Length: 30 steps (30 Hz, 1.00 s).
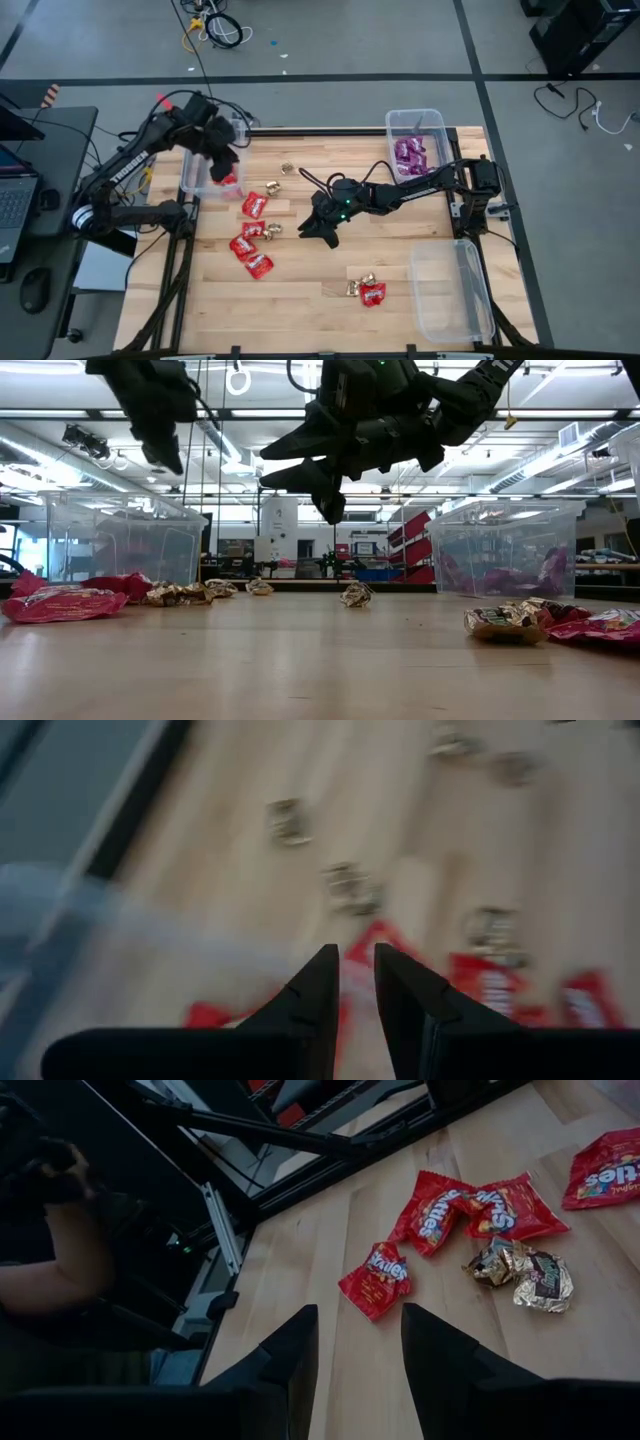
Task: Sort candy
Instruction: Put the red candy into the top left transparent bin
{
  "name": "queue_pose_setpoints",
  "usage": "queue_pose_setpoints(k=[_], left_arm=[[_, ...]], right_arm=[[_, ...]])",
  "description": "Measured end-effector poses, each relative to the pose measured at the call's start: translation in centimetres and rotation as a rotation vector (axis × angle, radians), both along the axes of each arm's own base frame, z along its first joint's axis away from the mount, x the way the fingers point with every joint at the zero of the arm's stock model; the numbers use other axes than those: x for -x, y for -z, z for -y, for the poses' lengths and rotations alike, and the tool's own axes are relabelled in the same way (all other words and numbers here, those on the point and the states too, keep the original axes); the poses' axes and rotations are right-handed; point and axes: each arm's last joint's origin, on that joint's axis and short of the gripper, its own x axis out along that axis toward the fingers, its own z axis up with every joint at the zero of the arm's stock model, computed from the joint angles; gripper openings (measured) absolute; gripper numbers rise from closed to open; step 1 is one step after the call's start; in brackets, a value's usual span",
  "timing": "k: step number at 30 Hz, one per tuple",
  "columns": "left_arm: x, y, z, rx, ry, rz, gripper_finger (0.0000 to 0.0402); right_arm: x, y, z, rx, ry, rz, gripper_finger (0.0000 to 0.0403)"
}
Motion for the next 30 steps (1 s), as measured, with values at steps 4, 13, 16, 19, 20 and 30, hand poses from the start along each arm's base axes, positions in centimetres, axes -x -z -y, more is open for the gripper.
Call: queue_pose_setpoints(k=[4,13,16,19,20,30], left_arm=[[-0.7,-0.5,2.0,0.081,0.140,0.090,0.0071],[-2.3,-1.0,6.6,0.264,0.244,0.095,0.0071],[-2.9,-0.9,7.9,0.263,0.260,0.054,0.0070],[-3.3,-0.9,9.2,0.242,0.264,0.011,0.0070],[-3.4,-0.8,9.6,0.225,0.259,-0.005,0.0070],[-4.2,-0.8,14.8,0.059,0.280,-0.059,0.0069]], right_arm=[[0.0,0.0,0.0,0.000,0.000,0.000,0.0130],[0.0,0.0,0.0,-0.004,0.000,-0.002,0.0130],[0.0,0.0,-0.1,0.002,-0.004,0.001,0.0130],[0.0,0.0,-0.5,0.035,-0.023,0.015,0.0130],[0.0,0.0,-0.6,0.052,-0.034,0.022,0.0130],[-0.1,0.1,-3.7,0.246,0.001,0.069,0.0130]])
